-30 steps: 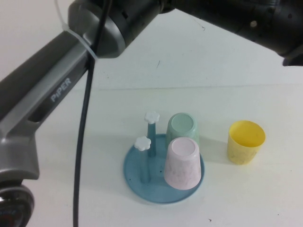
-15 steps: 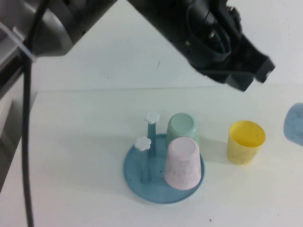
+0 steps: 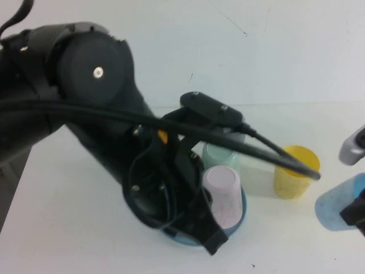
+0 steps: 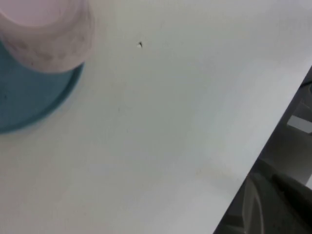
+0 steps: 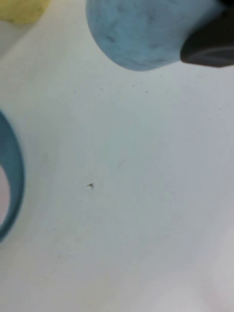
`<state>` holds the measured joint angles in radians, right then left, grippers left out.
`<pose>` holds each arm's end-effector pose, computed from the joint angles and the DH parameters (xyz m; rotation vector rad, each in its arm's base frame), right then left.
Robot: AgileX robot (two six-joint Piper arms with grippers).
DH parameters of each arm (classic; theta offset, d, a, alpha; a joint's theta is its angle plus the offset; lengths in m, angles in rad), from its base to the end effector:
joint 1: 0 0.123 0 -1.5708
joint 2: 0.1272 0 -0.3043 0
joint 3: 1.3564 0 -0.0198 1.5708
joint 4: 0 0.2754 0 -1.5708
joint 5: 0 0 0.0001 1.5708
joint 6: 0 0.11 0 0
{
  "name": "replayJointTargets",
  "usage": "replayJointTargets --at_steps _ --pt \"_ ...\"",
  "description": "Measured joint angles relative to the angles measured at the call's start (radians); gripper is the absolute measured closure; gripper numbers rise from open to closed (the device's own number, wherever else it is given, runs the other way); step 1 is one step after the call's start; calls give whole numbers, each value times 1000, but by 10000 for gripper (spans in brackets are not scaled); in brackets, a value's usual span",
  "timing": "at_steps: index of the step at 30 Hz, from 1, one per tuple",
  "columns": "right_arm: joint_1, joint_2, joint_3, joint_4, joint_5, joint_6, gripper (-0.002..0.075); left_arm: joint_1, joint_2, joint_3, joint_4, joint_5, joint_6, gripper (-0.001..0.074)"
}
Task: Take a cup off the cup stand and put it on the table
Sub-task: Place the cup on the table
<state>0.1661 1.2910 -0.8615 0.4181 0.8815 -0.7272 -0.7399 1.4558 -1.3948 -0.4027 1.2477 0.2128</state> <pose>0.2503 0.0769 0.2534 -0.8995 2.5361 0.3519 0.2057 -0.2431 0.3592 1.2211 2.5558 -0.6905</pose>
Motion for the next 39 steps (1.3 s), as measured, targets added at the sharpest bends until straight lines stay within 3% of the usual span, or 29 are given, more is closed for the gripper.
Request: replayJointTargets --at_steps 6,21,24,31,39 --pt "147 172 -2 -178 -102 143 708 0 -116 132 2 -34 4 736" --pt "161 290 -22 -204 -132 186 701 0 -187 177 2 -103 12 736" --pt "161 296 -22 -204 -134 198 668 0 -187 177 2 -144 12 736" --pt "161 307 -20 -212 -137 222 513 0 -188 177 2 -215 14 736" --pt "161 235 -20 -214 -148 226 480 0 -266 179 56 -237 15 736"
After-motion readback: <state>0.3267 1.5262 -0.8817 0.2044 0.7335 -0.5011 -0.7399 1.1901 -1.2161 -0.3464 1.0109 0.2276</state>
